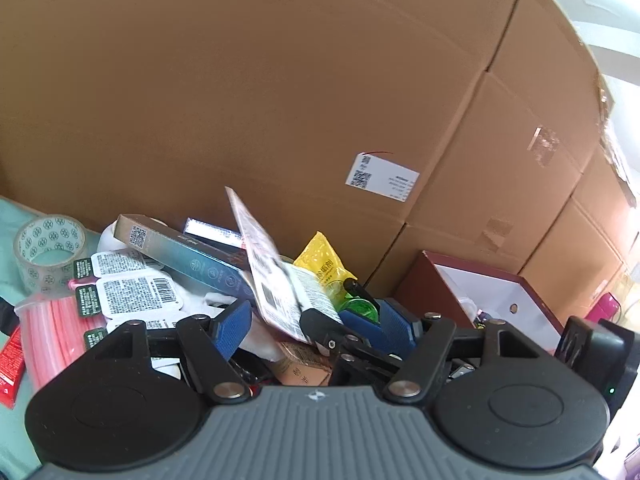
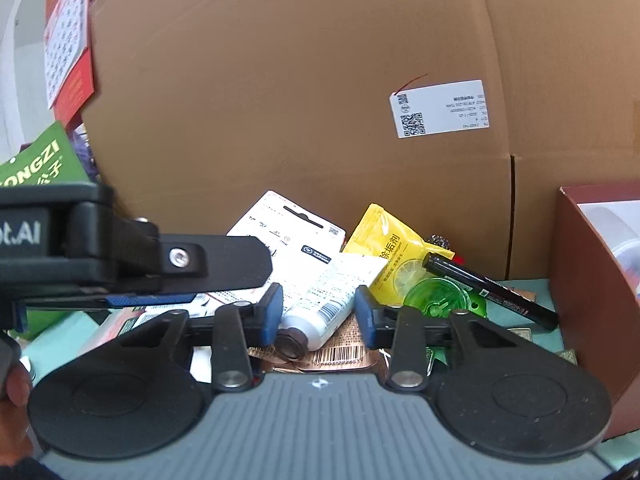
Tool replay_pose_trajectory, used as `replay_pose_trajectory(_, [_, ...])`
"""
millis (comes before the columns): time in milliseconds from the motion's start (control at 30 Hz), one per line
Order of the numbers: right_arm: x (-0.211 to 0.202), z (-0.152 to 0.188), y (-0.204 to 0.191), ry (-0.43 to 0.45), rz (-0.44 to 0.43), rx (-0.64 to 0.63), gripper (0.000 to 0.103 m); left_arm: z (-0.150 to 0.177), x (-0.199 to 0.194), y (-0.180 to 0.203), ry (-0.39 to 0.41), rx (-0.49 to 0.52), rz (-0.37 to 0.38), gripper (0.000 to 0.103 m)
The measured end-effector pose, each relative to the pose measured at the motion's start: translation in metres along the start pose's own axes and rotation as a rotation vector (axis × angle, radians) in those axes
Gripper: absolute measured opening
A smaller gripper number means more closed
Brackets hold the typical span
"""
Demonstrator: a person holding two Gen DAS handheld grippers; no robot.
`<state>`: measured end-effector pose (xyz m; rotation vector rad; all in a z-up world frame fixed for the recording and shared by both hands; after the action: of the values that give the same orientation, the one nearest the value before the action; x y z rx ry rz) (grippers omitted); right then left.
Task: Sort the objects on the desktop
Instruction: 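Grasp the white tube with the left tool while the right tool grips its cap end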
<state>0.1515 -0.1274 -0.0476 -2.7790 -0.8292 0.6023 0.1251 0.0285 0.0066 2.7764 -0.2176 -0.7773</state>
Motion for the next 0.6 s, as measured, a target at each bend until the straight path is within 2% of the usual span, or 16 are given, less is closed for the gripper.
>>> replay_pose_trajectory(67, [-0.005,0.002,-0.003,-0.008,-0.017,-0.016,0.027,0.003,-0.002,0.003,-0.010,0.017,0.002,0.073])
replay_pose_trajectory(300, [-0.041,0.017,-0.016,-0.032,-0.060,-0.071,0.026,0.028,-0.009,0.005,-0.066,0.015,0.003,0.070])
replay_pose_trajectory(467, [-0.066,0.033,-0.012,-0.066,-0.049,-0.070,0.026,0.051,-0.019,0.007,-0.119,0.041,0.045,0.070])
replay_pose_trajectory(600, [-0.076,0.059,-0.003,-0.133,-0.017,-0.064,0.026,0.073,0.000,0.017,-0.197,0.041,0.043,0.070])
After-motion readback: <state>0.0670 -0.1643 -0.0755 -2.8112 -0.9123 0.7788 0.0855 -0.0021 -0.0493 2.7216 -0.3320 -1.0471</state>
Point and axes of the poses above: each gripper's, at about its wrist camera, not at the fingertips, and x roughly the way its jaws point, y to its right, z to its underside, the point moved 1 cm from there along x, roughly the way its jaws point, and after that the axes turned 11 degrees about -z, right-handed, at the moved point
